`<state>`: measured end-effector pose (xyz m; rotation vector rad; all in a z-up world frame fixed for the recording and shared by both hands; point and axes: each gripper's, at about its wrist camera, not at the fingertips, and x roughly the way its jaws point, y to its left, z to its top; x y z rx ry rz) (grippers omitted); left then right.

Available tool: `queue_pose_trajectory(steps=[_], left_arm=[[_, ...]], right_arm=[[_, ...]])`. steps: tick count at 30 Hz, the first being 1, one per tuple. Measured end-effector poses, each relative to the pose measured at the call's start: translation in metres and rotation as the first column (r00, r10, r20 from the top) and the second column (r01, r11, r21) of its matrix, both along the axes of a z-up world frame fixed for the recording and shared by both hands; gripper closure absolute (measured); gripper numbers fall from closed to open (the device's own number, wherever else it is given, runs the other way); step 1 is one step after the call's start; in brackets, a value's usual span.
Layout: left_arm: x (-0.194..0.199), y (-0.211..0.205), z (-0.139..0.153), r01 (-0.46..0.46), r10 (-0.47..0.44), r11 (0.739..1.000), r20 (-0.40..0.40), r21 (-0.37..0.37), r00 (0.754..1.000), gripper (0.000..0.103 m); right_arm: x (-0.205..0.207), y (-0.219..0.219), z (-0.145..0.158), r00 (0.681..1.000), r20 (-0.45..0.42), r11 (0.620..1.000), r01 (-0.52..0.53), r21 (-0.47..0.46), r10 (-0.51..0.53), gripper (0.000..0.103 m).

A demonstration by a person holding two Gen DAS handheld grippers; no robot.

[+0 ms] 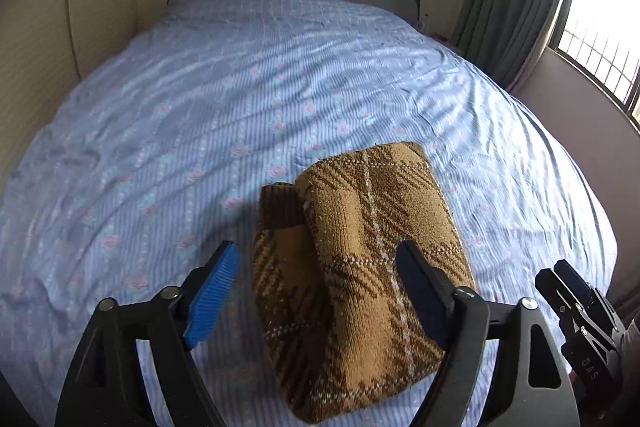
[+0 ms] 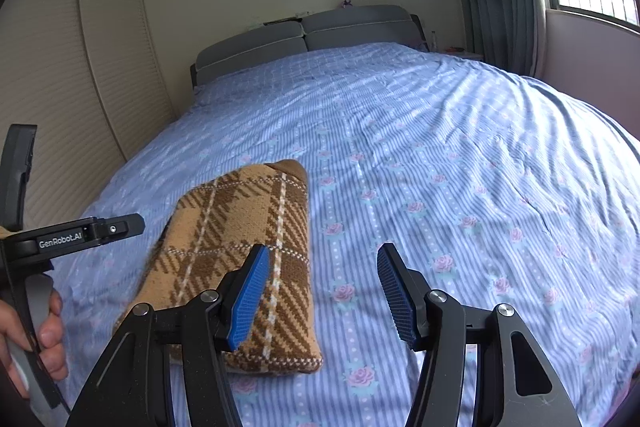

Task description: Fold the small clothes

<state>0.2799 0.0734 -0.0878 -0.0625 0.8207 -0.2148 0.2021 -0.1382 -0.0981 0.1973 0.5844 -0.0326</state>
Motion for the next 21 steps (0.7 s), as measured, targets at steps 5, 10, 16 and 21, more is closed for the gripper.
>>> queue_pose_trajectory(steps=[5,10,16,21], left_arm=[[-0.017,0.0,-0.003,-0.02,0.02,0.999,0.002,0.035,1.0,0.019],[-0.031,-0.003,-0.013,-0.039,0.039,0.998,-0.004,0.048,0.999,0.019],[-0.041,-0.006,-0.029,-0.061,0.062,0.995,-0.013,0.074,0.998,0.019],[-0.04,-0.005,-0.045,-0.078,0.082,0.993,-0.038,0.085,0.996,0.019]], right_arm=[[0.0,0.008,-0.004,0.999,-0.03,0.999,-0.03,-0.015,0.029,0.035],[0.006,0.017,-0.017,0.994,-0.087,0.997,-0.074,-0.038,0.07,0.035],[0.016,0.024,-0.033,0.983,-0.16,0.993,-0.105,-0.063,0.094,0.035],[0.025,0.025,-0.047,0.971,-0.219,0.99,-0.119,-0.076,0.099,0.035]])
